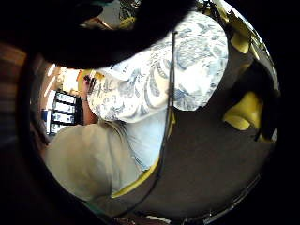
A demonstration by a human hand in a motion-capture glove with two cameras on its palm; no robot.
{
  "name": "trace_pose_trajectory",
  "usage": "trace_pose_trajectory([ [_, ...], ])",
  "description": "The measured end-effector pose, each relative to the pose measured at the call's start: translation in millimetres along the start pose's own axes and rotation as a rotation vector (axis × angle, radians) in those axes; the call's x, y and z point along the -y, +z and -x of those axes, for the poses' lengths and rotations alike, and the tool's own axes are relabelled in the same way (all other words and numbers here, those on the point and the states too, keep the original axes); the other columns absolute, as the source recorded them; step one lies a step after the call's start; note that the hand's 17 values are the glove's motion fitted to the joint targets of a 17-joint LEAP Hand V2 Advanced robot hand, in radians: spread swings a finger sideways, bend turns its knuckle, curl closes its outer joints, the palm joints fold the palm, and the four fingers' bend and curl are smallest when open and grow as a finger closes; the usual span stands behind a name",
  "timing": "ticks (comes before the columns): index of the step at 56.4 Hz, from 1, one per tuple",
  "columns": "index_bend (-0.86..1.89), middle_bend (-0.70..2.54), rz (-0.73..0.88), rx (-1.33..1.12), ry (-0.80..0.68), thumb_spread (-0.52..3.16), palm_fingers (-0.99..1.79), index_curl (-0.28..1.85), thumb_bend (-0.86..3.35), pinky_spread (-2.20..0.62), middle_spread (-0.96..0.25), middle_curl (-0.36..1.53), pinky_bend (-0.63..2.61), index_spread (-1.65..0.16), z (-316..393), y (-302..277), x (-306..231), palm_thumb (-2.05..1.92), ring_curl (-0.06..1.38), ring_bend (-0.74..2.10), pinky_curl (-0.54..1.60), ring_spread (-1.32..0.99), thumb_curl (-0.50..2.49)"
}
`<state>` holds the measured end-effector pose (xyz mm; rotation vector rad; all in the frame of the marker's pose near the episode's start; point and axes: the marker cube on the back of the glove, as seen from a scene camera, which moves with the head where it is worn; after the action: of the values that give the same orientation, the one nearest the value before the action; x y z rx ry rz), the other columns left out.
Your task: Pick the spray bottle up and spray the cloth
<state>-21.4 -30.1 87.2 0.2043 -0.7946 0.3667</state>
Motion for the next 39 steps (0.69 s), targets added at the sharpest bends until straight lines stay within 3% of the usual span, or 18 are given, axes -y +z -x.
trace_pose_trajectory([
  [9,0.13,0.19,-0.019,0.202,0.022,0.96,0.1,0.23,0.0,0.23,0.02,0.36,0.51,-0.37,12,27,22,0.73,0.33,0.46,0.36,-0.03,0.42],
  [15,0.13,0.2,-0.165,0.276,0.044,0.96,0.1,0.22,0.0,0.22,0.03,0.35,0.49,-0.36,25,43,47,0.8,0.32,0.47,0.35,-0.03,0.43],
  [27,0.13,0.19,-0.424,0.178,-0.042,0.91,0.11,0.22,-0.02,0.2,0.05,0.34,0.46,-0.26,31,67,104,0.9,0.32,0.47,0.34,-0.01,0.45],
  [36,0.12,0.2,-0.519,0.181,0.009,0.83,0.19,0.22,-0.03,0.17,0.07,0.34,0.45,-0.18,16,75,146,0.91,0.33,0.51,0.34,-0.01,0.45],
  [39,0.11,0.21,-0.479,0.148,0.017,0.81,0.28,0.22,-0.03,0.15,0.06,0.34,0.47,-0.17,10,76,150,0.9,0.33,0.53,0.34,-0.02,0.45],
])
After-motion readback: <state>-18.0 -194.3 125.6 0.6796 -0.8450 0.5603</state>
